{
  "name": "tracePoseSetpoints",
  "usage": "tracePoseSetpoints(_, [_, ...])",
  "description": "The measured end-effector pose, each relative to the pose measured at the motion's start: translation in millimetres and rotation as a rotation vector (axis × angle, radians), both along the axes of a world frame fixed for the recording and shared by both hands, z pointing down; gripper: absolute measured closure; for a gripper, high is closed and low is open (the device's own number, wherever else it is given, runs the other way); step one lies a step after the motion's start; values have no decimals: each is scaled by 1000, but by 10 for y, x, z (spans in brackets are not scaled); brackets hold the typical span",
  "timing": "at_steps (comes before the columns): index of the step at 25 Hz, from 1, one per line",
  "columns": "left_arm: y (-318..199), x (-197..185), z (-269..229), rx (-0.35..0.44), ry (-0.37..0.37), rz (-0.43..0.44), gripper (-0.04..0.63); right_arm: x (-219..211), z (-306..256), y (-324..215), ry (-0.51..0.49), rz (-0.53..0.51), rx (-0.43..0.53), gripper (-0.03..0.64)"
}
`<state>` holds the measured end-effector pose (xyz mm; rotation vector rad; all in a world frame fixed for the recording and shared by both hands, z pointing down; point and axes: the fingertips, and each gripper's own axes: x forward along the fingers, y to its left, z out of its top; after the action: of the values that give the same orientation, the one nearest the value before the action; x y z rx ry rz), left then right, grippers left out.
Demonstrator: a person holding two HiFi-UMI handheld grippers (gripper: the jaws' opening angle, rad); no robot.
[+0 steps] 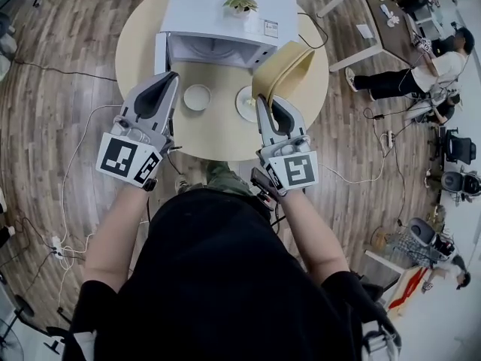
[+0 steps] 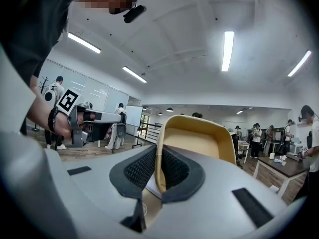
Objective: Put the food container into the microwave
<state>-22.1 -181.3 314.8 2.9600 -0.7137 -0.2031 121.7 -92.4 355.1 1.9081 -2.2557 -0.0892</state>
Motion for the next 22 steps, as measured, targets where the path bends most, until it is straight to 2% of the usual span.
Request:
tracePoseSetpoints(7, [-89, 133, 118, -26, -15, -17, 572, 30, 51, -275, 47, -65, -12, 575])
tracePoseSetpoints(13, [-194, 169, 199, -44, -21, -45, 572, -20, 12, -508, 41, -114, 17, 575])
tracePoseSetpoints(22, [-268, 242, 257, -55, -23, -74, 572, -46, -13, -691, 107, -190, 41, 575])
